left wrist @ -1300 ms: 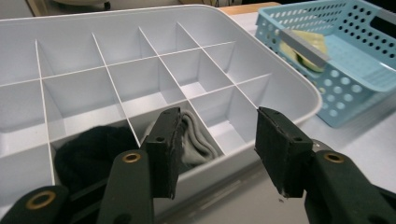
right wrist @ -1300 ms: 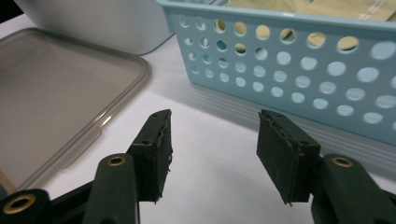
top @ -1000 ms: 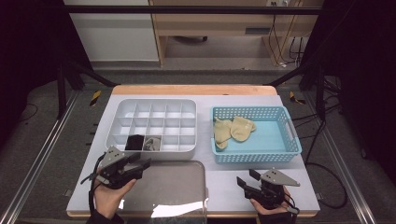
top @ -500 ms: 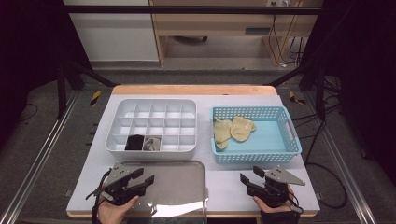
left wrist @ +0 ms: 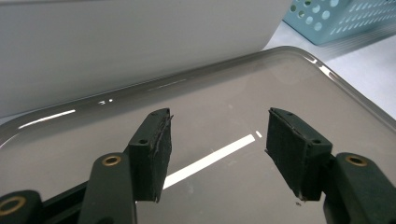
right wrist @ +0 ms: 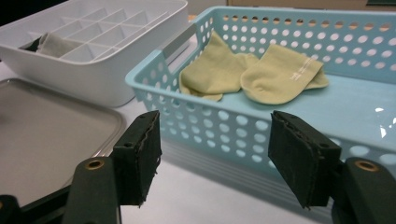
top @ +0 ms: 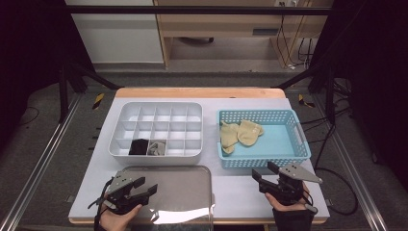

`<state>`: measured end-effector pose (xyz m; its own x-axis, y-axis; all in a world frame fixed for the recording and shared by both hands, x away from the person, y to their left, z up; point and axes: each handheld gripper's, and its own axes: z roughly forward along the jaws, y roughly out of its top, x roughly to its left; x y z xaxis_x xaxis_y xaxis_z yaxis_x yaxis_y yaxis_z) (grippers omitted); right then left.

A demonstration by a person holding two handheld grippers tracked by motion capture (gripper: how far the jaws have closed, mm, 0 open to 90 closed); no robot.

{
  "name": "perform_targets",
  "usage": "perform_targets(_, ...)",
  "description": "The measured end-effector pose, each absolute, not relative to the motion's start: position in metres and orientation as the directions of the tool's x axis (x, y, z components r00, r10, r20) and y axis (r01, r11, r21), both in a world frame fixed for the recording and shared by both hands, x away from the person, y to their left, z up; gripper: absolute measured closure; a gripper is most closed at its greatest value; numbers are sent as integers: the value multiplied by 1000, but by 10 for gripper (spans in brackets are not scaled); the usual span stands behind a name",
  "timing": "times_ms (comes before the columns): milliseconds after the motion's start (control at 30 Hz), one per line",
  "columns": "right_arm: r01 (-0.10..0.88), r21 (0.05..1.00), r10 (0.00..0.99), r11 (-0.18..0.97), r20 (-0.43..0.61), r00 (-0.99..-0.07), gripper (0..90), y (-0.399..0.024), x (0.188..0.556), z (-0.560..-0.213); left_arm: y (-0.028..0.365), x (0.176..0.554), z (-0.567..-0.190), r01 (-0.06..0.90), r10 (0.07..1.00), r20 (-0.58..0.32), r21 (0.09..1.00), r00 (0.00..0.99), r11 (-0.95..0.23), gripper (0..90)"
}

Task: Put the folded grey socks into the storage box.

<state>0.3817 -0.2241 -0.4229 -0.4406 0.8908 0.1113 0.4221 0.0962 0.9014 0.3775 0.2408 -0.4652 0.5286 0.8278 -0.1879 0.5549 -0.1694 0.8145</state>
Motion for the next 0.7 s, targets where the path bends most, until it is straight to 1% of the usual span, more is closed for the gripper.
perform_targets(300, 423, 903, 904, 77, 115, -411, 326, -225, 398, -410, 243, 379, -468, 550, 835, -165, 814, 525, -185, 410)
perform_targets(400, 417, 906, 909, 75, 110, -403, 326, -224, 405, -405, 244, 380, -468, 550, 828, -175, 816, 532, -181, 410)
perform_targets(567, 405, 911, 916, 73, 99, -389, 317, -225, 419, -395, 245, 382, -470, 576, 833, -190, 798, 520, -178, 408)
perform_targets(700, 399, 916, 923, 51, 109, -368, 313, -225, 431, -388, 247, 382, -469, 570, 832, -194, 804, 519, -168, 408)
